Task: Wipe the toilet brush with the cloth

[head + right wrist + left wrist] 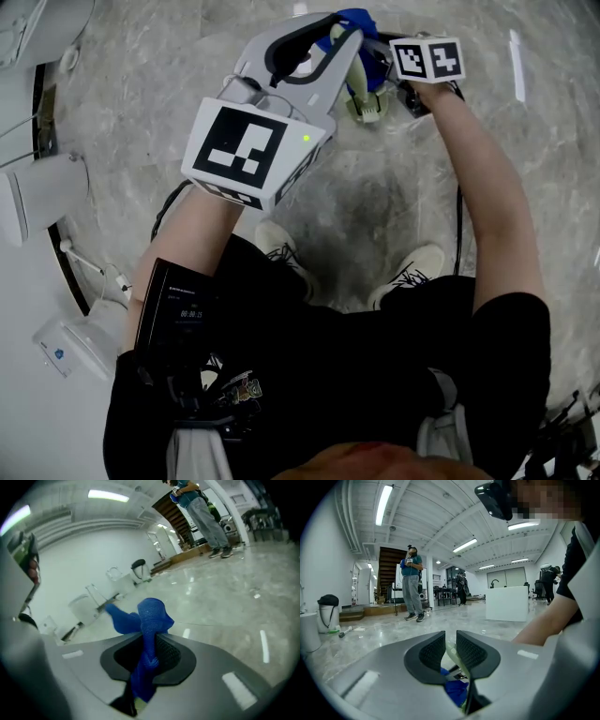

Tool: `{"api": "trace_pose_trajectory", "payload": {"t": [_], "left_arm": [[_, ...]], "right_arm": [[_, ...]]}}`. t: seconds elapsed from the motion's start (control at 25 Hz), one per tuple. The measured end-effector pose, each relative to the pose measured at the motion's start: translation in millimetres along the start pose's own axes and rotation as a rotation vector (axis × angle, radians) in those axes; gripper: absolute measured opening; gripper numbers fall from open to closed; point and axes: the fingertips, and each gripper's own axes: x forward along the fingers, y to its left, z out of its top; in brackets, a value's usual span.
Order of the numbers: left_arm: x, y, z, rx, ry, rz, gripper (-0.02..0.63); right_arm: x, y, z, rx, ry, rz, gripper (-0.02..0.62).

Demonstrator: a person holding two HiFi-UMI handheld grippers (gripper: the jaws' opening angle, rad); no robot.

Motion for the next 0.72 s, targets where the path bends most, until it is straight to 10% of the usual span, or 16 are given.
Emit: {"api": "trace_pose_trajectory", "payload": {"t": [0.12, 0.24, 0.48, 0.6, 0.72], "left_arm": [[0.8, 0.6, 2.0, 0.006, -0.004, 0.002, 0.078], [0.4, 0.5, 1.1, 0.016, -0.010, -0.001, 0.078], [3.1, 7.5, 6.5, 0.011, -0.014, 0.005, 0.078], [7.2, 5.7, 9.1, 0.016, -0.018, -0.003, 0.078], [7.4, 3.8, 7.0, 0.023, -0.013, -0.004, 0.078]], "right_arm": [[-25.6, -67.7, -28.0, 0.008, 0.069, -0.258, 0.069], [-59.2, -87.1, -80.1, -0.115, 0.229, -0.281, 0.069], [-78.5, 15.6, -218.9, -0.189, 0.592, 0.205, 0.069], [-55.1, 98.8, -230.4, -0.147, 0.571, 0.399, 0.069], [-14.2, 146.3, -195.9, -0.026, 0.398, 0.393, 0.069]]}}
